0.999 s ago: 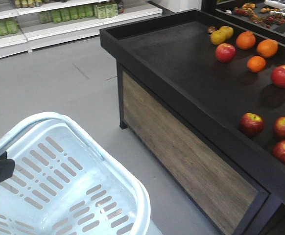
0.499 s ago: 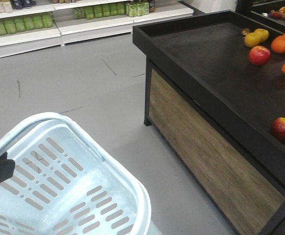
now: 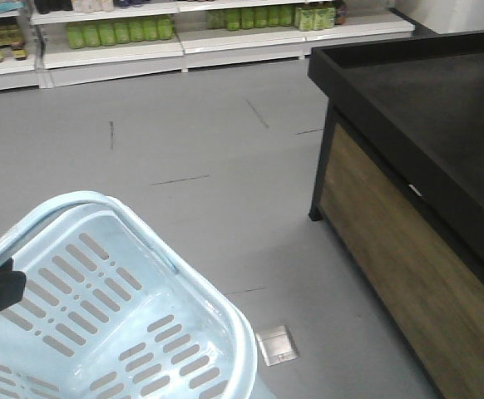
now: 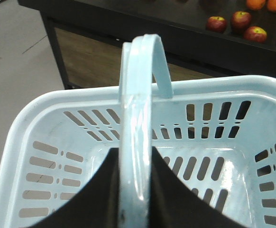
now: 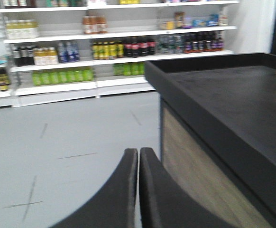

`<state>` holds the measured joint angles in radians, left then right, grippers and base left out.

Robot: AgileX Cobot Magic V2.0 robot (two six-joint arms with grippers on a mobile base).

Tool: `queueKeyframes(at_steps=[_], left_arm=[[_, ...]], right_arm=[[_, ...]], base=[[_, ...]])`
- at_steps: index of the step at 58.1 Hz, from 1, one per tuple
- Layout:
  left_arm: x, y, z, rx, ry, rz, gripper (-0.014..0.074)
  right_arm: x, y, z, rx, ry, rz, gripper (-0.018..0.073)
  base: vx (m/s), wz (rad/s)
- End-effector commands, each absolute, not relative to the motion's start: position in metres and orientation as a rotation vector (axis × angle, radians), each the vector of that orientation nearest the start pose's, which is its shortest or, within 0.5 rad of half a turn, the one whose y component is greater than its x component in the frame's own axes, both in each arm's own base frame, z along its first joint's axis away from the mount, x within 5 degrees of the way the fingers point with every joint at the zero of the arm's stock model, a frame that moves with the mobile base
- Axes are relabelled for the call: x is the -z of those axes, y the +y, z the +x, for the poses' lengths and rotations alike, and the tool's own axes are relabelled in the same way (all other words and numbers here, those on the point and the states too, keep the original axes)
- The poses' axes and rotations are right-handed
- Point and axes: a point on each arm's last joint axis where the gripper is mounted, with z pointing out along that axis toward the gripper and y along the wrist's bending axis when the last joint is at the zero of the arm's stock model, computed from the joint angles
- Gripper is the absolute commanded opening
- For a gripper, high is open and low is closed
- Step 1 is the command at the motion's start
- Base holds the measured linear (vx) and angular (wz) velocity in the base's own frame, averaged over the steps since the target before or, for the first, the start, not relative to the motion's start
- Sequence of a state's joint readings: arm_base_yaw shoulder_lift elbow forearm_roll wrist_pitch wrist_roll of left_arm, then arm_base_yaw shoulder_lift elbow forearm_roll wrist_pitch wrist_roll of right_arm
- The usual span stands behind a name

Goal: Pick three apples into basket with both arms
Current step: 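Drive the base away from the table carrying the basket, then turn the base across the aisle holding the basket in the left gripper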

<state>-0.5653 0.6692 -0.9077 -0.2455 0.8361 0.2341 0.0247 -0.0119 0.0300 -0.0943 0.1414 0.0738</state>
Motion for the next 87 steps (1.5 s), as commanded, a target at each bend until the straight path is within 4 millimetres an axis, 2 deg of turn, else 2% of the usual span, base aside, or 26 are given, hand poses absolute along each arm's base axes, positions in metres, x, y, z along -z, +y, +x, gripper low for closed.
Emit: queueKeyframes(at_steps=[1,48,87], left_arm=[[-0.4025,-0.0750,0.0872,0.530,1.853,0.695,-0.0006],[-0.4025,-0.0750,0.0872,0.530,1.853,0.695,-0.0006],[-0.4025,-0.0750,0.0872,0.530,1.853,0.695,-0.0006]], right_arm=[[-0.1941,0.0005,0.0564,0.019,1.571,-0.039,-0.0005],[-0.1941,0.0005,0.0564,0.019,1.571,-0.039,-0.0005],[-0.1941,0.0005,0.0564,0.019,1.571,-0.039,-0.0005]], base=[[0.08,0.54],[0.15,0.51],[0.16,0.14]])
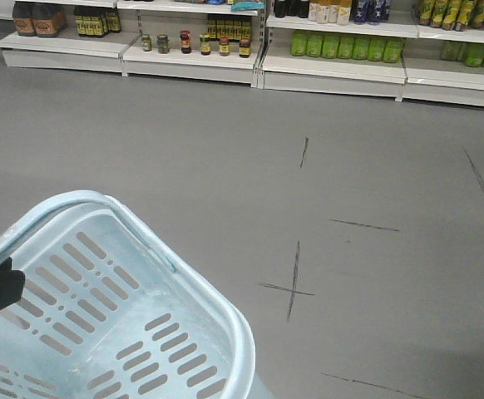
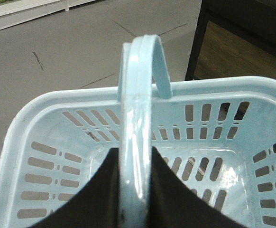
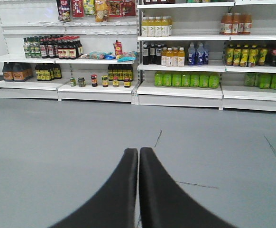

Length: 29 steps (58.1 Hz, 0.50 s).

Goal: Pick three apples into basket with both arms
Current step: 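Turn the base across the aisle holding the basket in the left gripper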

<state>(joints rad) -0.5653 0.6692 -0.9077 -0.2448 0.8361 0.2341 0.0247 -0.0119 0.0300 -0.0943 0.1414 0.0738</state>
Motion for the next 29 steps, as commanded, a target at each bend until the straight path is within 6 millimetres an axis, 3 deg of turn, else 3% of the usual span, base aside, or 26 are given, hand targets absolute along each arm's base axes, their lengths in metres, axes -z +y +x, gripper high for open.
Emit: queueKeyframes(at_steps=[1,29], left_arm=[[-0.4025,-0.0750,0.0872,0.530,1.853,0.695,-0.0006],[-0.4025,-0.0750,0.0872,0.530,1.853,0.695,-0.0006]], right_arm=[[-0.1941,0.0005,0.0564,0.019,1.571,-0.039,-0.0005],[-0.1941,0.0005,0.0564,0.019,1.571,-0.039,-0.0005]], base=[[0.18,-0.02],[0.20,-0.11]])
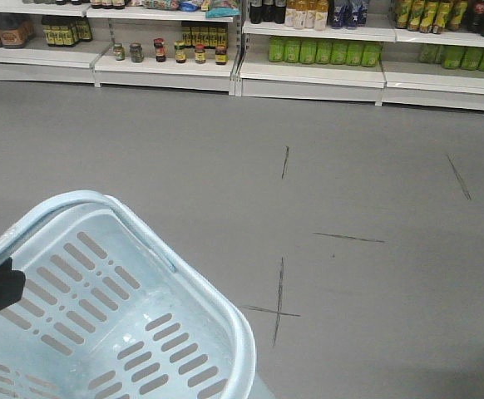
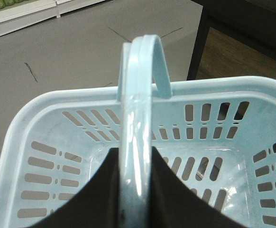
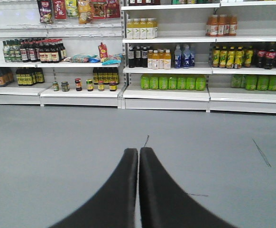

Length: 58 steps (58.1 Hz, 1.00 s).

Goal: Pick three apples into basket with both arms
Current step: 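Turn the base across the aisle holding the basket in the left gripper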

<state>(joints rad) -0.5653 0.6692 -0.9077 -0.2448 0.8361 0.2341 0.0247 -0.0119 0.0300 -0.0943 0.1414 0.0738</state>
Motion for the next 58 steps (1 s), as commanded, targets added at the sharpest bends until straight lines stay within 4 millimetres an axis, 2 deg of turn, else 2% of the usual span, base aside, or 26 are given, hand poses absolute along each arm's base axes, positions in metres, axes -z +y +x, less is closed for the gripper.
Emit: queueKeyframes(at_steps=[1,58], left_arm=[[-0.4025,-0.0750,0.0872,0.530,1.853,0.695,-0.0006],[-0.4025,-0.0750,0.0872,0.530,1.853,0.695,-0.0006]], right_arm=[[-0.1941,0.0005,0.0564,0.019,1.571,-0.039,-0.0005],[-0.1941,0.0005,0.0564,0.019,1.571,-0.039,-0.0005]], base=[[0.24,-0.15],[0.26,-0.14]])
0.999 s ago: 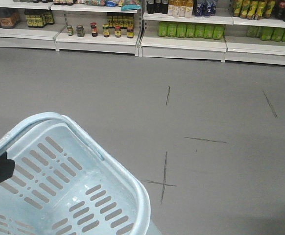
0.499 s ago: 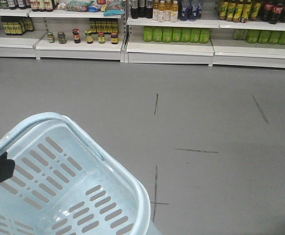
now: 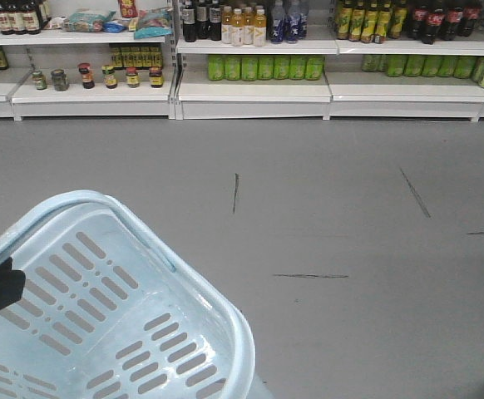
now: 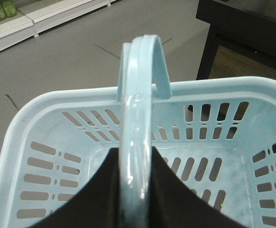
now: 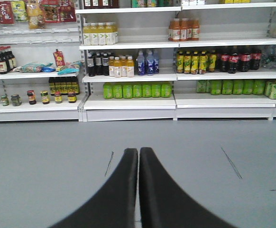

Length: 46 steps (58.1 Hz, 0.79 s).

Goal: Pick three apples into basket with both arms
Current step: 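Turn the base across the aisle holding the basket in the left gripper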

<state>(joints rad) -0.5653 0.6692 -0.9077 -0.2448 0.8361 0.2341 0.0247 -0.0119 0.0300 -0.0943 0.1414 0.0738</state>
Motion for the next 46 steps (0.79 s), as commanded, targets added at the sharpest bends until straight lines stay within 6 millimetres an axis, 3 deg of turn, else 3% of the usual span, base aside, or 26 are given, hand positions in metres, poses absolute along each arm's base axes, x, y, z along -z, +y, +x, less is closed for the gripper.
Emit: queueKeyframes(at_steps=[1,22,46], left_arm=[[-0.4025,-0.0750,0.0872,0.530,1.853,0.695,-0.0006],[-0.4025,-0.0750,0.0872,0.530,1.853,0.695,-0.0006],[-0.4025,-0.0750,0.0872,0.530,1.853,0.695,-0.0006]], right_arm=[[-0.1941,0.0005,0.0564,0.019,1.571,-0.039,-0.0005],[-0.1941,0.0005,0.0564,0.019,1.571,-0.039,-0.0005],[-0.1941,0.0005,0.0564,0.019,1.571,-0.039,-0.0005]], base=[[0.22,-0.24],[0.19,-0.33],[0.16,-0.56]])
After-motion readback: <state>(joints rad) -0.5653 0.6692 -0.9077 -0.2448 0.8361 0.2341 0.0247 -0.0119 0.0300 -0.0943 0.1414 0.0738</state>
